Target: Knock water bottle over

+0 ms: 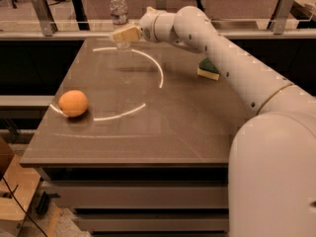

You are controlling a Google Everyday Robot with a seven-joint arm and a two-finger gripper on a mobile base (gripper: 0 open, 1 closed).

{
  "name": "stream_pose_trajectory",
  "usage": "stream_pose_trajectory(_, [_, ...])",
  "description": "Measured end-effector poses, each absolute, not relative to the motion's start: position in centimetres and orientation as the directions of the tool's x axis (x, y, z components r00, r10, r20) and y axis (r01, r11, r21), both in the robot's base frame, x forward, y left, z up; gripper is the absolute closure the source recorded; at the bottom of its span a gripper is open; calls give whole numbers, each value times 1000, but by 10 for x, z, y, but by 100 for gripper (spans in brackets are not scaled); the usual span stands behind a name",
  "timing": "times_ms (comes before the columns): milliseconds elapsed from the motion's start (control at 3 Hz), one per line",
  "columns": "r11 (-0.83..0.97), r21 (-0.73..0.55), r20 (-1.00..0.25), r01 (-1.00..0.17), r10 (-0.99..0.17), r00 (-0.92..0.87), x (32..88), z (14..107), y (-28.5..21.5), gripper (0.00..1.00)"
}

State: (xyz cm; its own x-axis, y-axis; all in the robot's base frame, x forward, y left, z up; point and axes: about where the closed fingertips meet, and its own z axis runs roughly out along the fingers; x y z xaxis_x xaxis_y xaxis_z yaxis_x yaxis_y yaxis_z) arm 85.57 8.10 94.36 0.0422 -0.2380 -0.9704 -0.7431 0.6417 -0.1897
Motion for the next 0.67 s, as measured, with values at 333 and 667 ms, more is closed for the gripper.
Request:
stream_pose_trajectory(333, [650, -183, -974, -738, -222, 47, 871, 945, 93, 0])
stream_pose_trajectory(667, [653, -168, -979, -738, -201, 44, 883, 945, 105, 0])
